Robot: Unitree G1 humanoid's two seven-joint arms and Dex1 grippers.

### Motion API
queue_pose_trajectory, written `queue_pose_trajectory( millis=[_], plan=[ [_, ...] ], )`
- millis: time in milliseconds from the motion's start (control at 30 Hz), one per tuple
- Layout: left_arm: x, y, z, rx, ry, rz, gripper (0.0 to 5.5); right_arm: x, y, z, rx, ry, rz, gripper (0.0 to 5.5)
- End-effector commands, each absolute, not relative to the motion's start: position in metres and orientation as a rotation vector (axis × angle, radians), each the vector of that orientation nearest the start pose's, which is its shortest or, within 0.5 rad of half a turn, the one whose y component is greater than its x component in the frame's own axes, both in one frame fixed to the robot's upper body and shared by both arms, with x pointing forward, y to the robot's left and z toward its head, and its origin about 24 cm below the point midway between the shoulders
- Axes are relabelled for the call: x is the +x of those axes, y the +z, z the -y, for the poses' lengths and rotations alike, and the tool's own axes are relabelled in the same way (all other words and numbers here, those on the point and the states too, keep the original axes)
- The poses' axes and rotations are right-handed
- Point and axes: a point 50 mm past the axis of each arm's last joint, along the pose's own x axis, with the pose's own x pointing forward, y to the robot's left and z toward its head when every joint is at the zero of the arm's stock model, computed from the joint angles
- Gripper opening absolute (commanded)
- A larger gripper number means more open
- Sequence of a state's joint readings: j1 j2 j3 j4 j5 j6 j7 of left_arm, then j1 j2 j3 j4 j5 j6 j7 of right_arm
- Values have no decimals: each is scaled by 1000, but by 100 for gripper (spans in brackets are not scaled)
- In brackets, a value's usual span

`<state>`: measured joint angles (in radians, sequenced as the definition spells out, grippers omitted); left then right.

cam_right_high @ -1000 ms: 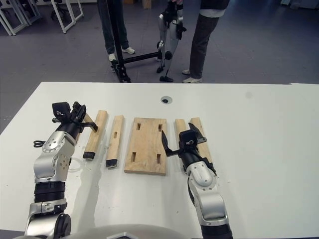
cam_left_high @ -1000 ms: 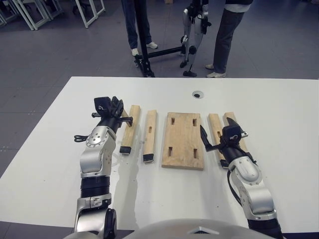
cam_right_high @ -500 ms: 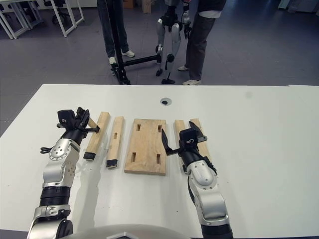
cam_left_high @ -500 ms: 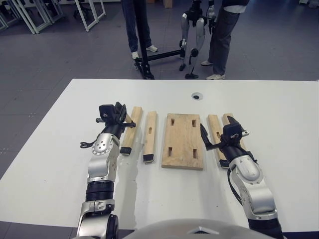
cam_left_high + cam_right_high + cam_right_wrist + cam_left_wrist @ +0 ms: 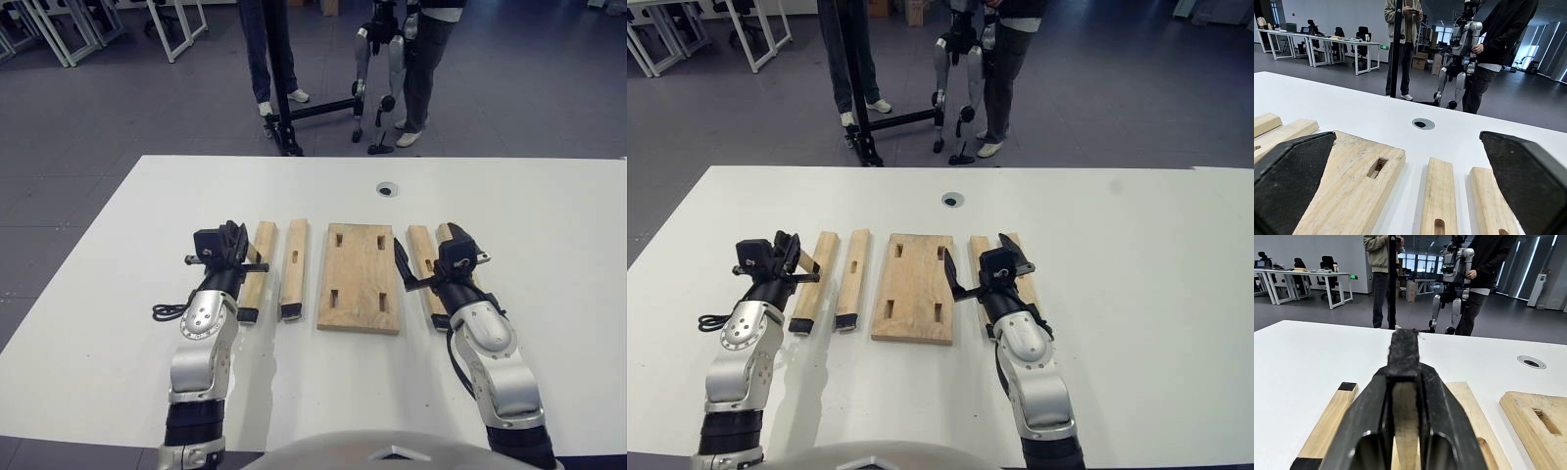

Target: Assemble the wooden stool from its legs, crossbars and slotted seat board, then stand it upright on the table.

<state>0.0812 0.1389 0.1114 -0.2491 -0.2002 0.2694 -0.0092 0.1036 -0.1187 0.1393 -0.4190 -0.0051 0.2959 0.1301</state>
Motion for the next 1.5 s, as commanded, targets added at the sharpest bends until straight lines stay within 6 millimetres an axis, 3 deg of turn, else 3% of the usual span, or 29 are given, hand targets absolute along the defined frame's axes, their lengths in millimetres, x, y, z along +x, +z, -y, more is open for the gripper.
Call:
queue_pose_trajectory(
  millis=[33,333,500,733,1000,1200,1400,1500],
  plan=[
    [227,56,-195,-70,159,-179,44,228,85,128,-113,253,8,550],
    [244,87,-180,-96,104,-32,44,230,86,125,-122,267,21,550],
    [243,85,-178,-48,95,-23,44,231,86,126,-121,262,25,550],
    [238,71,-177,-49,99,-64,182,232,87,125,-125,259,27,550],
    [245,87,-183,-43,125,-15,322,232,86,124,-122,259,25,550],
    [253,109,-185,-26,120,46,322,231,85,124,-118,247,22,550],
    [264,144,-191,0,119,99,322,227,81,120,-111,255,11,550],
    [281,161,-196,-18,93,69,322,228,80,120,-104,249,3,550]
  ],
)
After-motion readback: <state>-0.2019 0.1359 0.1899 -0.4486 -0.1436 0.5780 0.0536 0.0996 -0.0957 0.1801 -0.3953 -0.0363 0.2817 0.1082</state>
